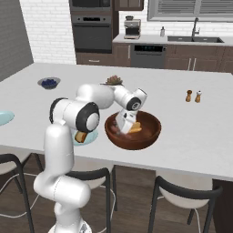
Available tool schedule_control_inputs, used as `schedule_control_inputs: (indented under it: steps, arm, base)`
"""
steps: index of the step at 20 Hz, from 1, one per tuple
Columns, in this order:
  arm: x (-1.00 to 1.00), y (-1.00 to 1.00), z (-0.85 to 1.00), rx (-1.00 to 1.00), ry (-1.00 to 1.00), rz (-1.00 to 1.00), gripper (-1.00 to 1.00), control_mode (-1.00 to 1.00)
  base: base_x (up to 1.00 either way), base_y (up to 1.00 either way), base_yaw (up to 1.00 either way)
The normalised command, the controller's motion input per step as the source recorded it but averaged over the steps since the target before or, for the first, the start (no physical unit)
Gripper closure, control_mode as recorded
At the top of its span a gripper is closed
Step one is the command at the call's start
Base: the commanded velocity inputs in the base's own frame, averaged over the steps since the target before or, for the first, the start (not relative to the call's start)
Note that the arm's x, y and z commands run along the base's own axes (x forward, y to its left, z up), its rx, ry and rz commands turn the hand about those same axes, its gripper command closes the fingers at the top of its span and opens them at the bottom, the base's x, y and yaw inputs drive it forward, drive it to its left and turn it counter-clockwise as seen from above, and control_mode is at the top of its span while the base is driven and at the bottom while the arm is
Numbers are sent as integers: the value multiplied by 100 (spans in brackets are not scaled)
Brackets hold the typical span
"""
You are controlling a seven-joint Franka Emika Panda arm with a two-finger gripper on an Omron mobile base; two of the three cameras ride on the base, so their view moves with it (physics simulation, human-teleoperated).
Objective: Place one bun and one sausage from the bowl on each plate.
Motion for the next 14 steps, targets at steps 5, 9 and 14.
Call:
schedule_control_inputs:
  steps: [5, 9, 14]
  arm:
    - [-69, 23, 50, -1, -11, 22, 100, -100]
    - [-58, 55, 59, -5, -4, 27, 100, -100]
    - [-52, 80, 50, -9, -3, 33, 100, -100]
  base:
    - [0, 0, 0]
    - [0, 0, 0]
    - [0, 0, 0]
